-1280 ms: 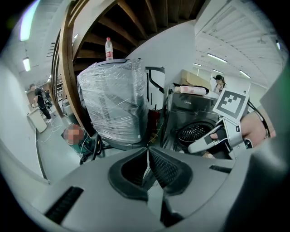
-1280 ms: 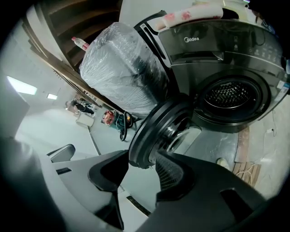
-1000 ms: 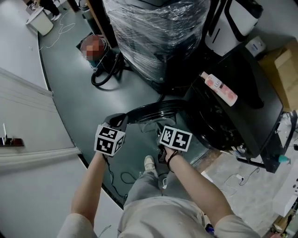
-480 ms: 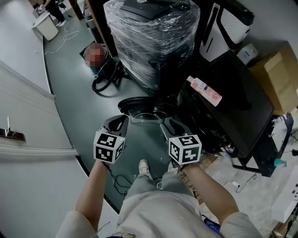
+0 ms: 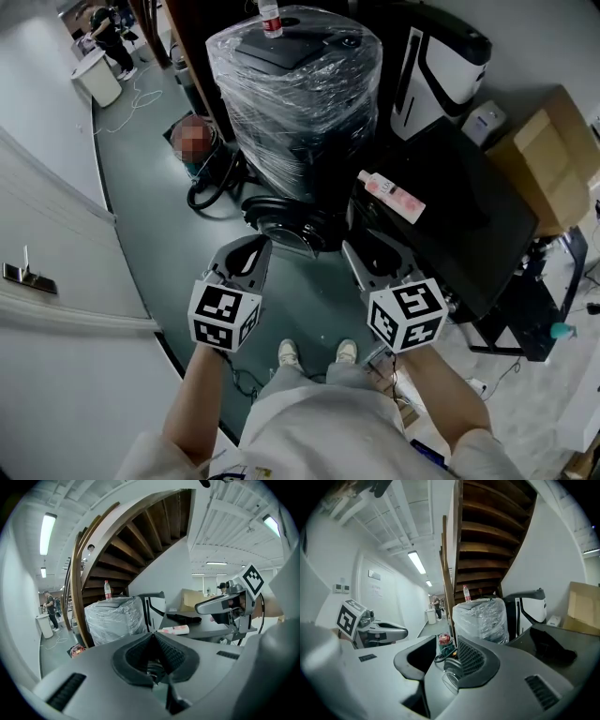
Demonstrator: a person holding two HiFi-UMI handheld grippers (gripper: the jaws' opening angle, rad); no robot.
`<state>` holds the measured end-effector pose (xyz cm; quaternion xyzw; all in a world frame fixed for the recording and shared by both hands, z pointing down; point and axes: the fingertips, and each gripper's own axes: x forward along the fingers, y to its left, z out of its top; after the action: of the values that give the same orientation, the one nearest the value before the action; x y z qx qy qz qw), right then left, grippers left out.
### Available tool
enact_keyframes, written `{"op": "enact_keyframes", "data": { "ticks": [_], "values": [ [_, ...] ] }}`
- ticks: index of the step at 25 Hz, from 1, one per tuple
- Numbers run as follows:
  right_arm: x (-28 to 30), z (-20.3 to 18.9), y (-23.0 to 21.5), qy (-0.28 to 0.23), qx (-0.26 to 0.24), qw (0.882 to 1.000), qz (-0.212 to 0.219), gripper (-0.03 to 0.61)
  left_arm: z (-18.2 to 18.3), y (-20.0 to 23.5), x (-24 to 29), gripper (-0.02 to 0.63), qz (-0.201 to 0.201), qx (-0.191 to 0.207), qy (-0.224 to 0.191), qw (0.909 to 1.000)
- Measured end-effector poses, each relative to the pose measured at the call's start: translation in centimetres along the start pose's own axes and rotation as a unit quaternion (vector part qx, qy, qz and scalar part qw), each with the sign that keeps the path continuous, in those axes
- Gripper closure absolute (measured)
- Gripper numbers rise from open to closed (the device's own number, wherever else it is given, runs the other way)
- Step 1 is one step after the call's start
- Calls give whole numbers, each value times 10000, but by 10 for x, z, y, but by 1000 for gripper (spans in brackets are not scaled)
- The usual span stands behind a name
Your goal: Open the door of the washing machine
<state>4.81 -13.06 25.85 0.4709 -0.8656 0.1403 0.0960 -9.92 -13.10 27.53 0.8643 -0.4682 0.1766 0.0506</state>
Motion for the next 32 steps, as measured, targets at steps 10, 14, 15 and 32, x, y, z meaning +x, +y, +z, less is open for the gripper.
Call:
{"op": "enact_keyframes", "data": {
  "ticks": [10,14,15,32],
  "values": [
    [-74,89,9,-1034,-818,9912,-148,459,105,-32,-38,586,-7,452,-1174,9921],
    [-92,114,17,-1322,-944,9866,-144,482,125,-37,-50,586,52,568,-1572,9859],
    [-96,118,17,-1374,-988,9855,-150,489,129,-39,-53,586,59,594,-1624,9849],
    [-124,132,38,-1675,-1181,9787,133,551,152,-66,-92,586,174,636,-1981,9780]
  ]
}}
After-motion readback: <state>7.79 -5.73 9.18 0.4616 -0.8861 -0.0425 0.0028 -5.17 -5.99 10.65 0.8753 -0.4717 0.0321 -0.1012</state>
